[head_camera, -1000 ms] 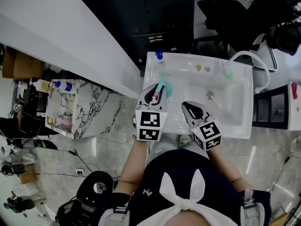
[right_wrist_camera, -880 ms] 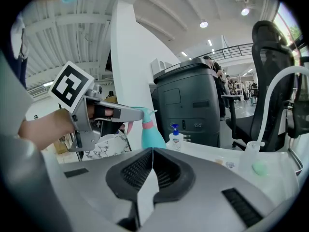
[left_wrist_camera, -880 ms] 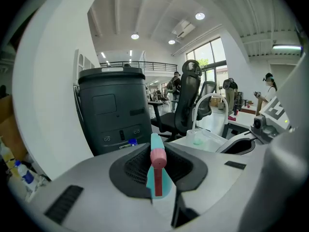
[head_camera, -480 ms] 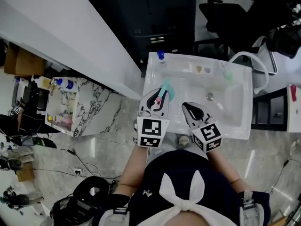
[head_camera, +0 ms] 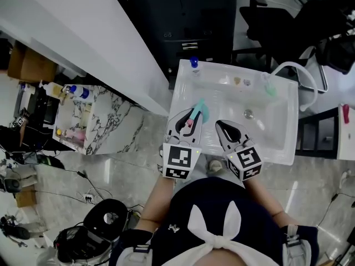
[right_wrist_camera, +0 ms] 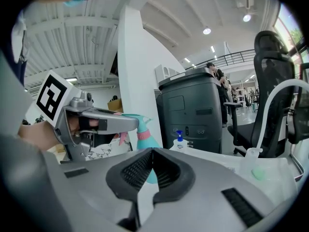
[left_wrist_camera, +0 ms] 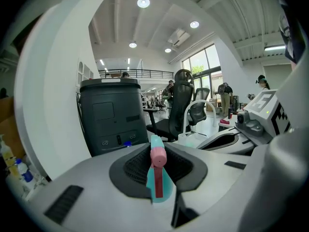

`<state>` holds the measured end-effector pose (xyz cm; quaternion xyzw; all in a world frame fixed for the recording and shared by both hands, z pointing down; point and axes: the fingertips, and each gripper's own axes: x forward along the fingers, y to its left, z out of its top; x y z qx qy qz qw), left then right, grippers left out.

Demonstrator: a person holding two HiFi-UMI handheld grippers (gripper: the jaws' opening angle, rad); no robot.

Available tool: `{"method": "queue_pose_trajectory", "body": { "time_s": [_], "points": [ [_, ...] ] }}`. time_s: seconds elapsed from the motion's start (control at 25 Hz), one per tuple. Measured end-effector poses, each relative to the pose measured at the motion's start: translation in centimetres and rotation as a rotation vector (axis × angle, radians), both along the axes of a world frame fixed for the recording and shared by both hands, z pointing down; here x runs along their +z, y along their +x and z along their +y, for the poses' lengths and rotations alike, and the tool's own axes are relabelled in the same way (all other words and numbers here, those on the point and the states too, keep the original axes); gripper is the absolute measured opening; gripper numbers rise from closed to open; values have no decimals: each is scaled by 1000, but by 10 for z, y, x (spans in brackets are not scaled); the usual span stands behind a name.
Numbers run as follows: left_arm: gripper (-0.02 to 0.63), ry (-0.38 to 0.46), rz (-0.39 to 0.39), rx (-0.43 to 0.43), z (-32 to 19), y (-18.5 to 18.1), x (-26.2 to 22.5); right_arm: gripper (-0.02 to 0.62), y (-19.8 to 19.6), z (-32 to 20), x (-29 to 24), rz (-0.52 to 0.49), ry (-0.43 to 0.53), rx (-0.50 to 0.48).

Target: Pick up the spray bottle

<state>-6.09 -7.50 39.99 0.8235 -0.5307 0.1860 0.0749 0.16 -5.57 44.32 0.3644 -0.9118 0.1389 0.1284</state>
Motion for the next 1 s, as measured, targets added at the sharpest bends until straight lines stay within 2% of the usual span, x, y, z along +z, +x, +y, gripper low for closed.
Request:
{"method": "queue_pose_trajectory", "body": {
  "time_s": [1.0],
  "points": [
    [83,-11,-8,-25,30,1,8,23,1,14,-1,1,-2,-34]
  ]
}}
